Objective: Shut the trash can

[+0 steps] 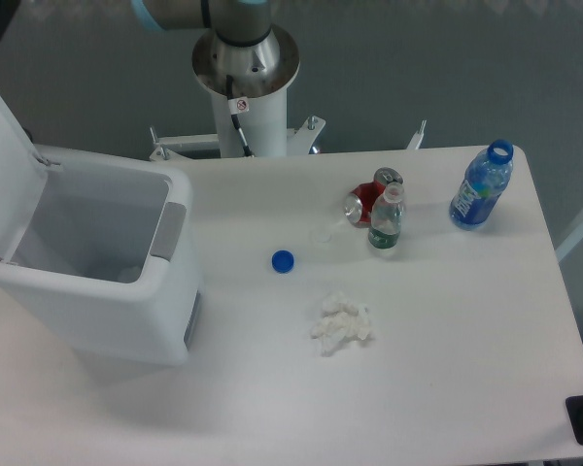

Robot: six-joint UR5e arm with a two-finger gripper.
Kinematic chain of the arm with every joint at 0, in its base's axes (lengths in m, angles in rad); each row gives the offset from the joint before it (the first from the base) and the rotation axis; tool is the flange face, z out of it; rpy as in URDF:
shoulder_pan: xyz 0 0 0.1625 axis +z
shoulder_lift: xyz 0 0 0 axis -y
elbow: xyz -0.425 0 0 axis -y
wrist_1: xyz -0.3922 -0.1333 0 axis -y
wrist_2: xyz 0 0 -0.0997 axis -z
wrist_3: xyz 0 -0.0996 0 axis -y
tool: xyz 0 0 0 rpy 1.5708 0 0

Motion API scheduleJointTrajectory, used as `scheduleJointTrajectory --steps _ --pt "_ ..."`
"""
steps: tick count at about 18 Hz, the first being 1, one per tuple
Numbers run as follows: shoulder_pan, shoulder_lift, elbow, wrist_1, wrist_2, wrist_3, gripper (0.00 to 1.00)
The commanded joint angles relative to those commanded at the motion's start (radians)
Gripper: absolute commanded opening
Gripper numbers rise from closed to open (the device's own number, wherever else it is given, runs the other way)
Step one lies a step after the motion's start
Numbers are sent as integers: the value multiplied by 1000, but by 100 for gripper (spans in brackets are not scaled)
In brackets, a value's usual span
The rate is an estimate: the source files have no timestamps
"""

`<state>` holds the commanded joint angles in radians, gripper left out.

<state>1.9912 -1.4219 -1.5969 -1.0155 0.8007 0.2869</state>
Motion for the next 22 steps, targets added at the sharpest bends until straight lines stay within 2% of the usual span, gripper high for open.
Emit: scheduleJointTrajectory --steps 10,16,22 --pt "-83 -64 5 5 0 58 100" --pt "-94 -81 -2 3 0 57 100" --pt "-91 -72 -17 -3 11 54 100"
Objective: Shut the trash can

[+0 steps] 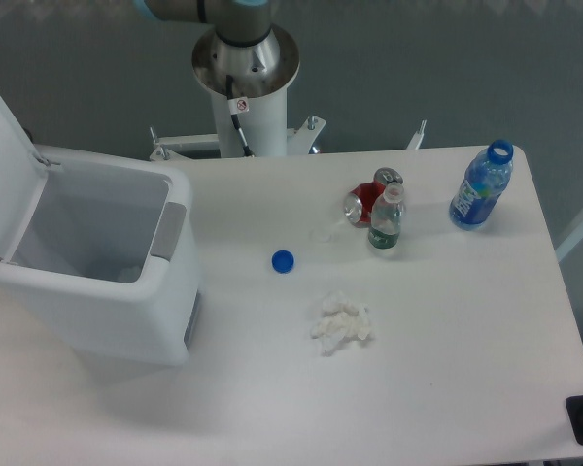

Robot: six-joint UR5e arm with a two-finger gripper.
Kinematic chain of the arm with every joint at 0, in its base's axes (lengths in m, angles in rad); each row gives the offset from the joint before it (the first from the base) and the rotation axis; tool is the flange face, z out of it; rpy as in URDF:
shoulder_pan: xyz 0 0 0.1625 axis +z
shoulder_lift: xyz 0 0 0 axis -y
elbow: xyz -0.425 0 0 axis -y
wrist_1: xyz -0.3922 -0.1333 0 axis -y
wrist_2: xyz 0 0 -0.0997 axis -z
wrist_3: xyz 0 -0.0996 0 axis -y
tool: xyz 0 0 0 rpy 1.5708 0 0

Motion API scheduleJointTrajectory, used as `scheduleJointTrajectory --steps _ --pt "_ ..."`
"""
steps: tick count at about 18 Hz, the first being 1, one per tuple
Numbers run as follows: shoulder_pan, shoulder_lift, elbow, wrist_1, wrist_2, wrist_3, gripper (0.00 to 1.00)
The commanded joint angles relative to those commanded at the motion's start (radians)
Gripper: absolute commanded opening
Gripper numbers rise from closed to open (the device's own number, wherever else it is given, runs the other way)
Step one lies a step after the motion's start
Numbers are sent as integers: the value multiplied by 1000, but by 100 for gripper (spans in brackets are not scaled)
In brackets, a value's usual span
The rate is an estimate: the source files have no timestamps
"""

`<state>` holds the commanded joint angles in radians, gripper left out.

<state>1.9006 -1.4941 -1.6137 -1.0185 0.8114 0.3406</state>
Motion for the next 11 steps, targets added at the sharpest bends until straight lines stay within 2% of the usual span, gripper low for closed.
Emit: scheduleJointTrajectory --steps 8,11 --pt "5 -3 -8 2 104 8 100" --pt "20 -3 -6 2 110 8 100"
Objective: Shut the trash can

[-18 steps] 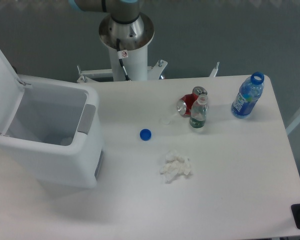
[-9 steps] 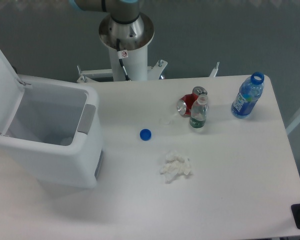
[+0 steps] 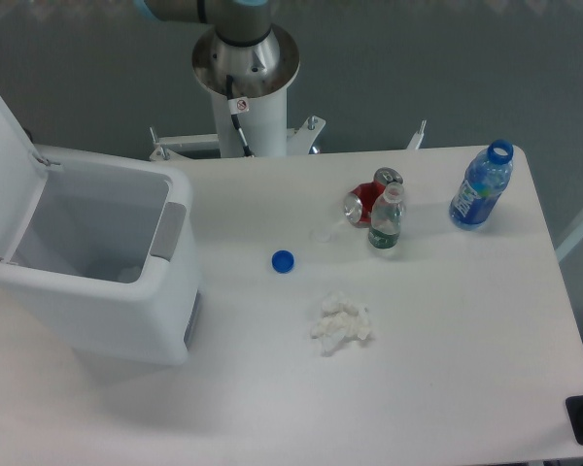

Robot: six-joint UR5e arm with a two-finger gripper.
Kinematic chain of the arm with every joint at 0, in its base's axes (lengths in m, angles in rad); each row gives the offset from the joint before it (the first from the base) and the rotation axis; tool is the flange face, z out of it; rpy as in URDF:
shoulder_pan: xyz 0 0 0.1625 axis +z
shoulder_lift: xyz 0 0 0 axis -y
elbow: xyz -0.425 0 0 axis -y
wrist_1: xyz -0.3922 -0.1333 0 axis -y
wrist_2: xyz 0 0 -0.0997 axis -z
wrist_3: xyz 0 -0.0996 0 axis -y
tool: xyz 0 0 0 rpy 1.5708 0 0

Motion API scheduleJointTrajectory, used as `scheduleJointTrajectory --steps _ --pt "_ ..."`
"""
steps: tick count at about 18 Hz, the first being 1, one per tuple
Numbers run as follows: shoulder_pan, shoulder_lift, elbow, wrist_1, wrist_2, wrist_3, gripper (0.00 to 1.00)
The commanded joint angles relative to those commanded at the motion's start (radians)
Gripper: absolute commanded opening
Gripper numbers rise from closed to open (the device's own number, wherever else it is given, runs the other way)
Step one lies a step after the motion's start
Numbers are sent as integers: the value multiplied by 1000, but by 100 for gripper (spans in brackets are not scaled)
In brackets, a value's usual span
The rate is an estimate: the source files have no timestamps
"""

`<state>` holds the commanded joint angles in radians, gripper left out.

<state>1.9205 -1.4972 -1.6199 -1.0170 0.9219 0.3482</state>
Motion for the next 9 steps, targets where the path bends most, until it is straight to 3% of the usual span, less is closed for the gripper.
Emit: scheduleJointTrajectory --steps 9 --pt "52 8 -3 -2 115 0 100"
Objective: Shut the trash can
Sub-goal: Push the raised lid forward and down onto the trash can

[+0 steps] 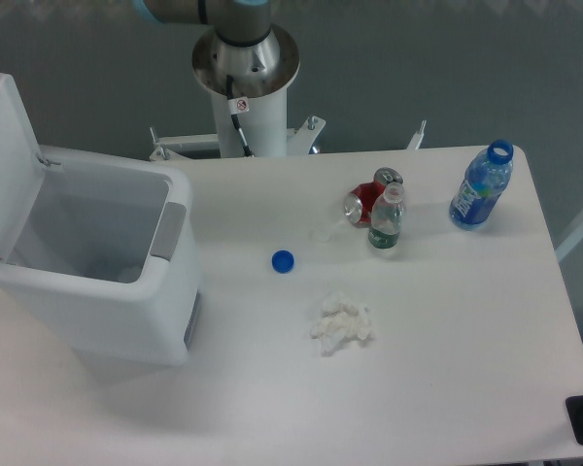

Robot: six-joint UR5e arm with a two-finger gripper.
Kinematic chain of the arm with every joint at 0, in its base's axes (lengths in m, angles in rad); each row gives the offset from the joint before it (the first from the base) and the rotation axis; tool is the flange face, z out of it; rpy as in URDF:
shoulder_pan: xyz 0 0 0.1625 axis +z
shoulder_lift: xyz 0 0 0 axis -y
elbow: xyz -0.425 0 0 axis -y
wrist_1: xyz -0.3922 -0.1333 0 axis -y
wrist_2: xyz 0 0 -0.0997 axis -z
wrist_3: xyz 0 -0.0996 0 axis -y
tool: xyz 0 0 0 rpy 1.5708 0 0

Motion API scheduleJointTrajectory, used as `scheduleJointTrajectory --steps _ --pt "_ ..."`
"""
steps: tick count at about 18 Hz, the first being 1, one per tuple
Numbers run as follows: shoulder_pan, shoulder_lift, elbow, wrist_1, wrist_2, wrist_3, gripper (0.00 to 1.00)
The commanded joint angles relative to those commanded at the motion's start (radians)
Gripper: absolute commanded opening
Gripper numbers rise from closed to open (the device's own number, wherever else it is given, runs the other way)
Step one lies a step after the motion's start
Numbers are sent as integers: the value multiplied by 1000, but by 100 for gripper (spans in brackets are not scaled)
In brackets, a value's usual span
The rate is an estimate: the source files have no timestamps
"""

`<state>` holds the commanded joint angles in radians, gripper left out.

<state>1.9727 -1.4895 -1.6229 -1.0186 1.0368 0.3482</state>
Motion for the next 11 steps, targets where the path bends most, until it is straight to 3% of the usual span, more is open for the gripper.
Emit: scheduleJointTrajectory --steps 11 --pt "98 -8 -18 3 45 2 100"
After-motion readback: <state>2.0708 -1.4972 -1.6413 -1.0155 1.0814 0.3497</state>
